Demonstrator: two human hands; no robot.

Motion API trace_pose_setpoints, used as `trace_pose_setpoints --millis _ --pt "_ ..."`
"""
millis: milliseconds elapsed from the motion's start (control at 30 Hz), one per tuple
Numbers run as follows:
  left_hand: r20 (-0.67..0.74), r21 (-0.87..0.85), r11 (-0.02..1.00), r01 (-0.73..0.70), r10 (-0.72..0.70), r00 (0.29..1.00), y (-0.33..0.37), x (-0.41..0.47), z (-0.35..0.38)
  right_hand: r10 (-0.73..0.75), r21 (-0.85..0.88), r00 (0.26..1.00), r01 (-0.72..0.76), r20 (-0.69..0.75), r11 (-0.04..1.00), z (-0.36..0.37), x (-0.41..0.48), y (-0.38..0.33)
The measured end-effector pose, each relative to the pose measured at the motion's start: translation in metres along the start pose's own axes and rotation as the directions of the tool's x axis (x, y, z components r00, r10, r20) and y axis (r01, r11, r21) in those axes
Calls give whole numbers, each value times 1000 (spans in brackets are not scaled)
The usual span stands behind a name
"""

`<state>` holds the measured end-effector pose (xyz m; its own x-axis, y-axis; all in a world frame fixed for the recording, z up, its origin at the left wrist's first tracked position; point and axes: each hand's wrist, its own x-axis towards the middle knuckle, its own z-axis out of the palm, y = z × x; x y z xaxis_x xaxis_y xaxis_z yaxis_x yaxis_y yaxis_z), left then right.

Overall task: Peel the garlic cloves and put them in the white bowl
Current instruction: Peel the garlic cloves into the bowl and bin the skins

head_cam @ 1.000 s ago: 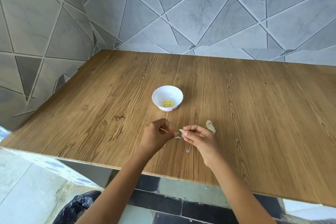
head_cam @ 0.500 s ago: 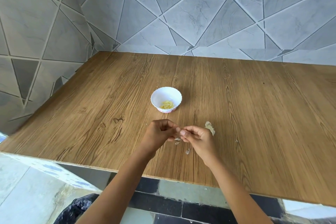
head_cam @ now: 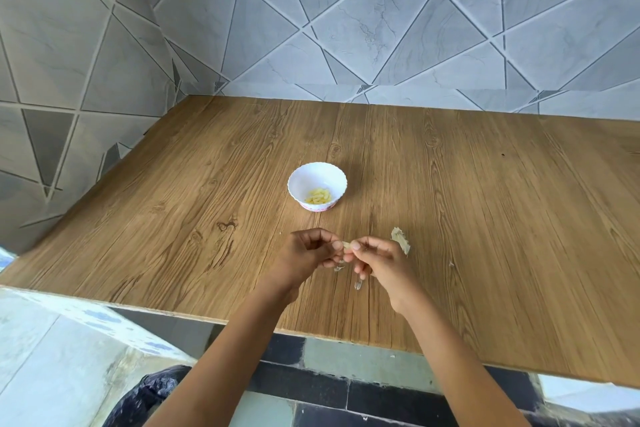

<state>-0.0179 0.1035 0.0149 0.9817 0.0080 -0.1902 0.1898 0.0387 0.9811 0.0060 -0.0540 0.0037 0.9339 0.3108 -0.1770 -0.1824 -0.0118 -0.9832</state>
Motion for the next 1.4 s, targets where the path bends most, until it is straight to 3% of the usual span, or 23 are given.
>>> trace_pose_setpoints --millis 133,467,667,733,833,967,1067,1200,1400 --pt "-32 127 989 -81 85 996 -1 0 2 97 98 995 -95 -20 991 2 -1 -3" --pt "-35 168 974 -152 160 987 -1 -3 2 -15 -1 992 15 -124 1000 11 -6 -1" --pt "-43 181 965 -187 198 979 -1 -5 5 167 259 985 -149 -46 954 14 -6 2" --pt "-77 188 965 -182 200 977 -2 -5 4 92 197 991 -72 -94 978 12 -7 4" --pt "-134 240 955 -171 207 969 -3 -5 2 -180 -64 976 173 -126 983 5 -10 8" --pt "-149 285 944 -168 217 965 0 -6 4 -571 -498 820 479 -41 723 2 -8 13" --pt "-135 327 926 -190 244 960 0 -8 4 -669 -647 743 500 -20 575 3 -4 16" --pt "-106 312 931 -189 232 967 2 -10 1 -696 -679 718 506 -10 532 4 -4 18" --pt "8 61 996 -71 70 997 3 -15 -5 -633 -402 774 575 -15 712 2 -7 16"
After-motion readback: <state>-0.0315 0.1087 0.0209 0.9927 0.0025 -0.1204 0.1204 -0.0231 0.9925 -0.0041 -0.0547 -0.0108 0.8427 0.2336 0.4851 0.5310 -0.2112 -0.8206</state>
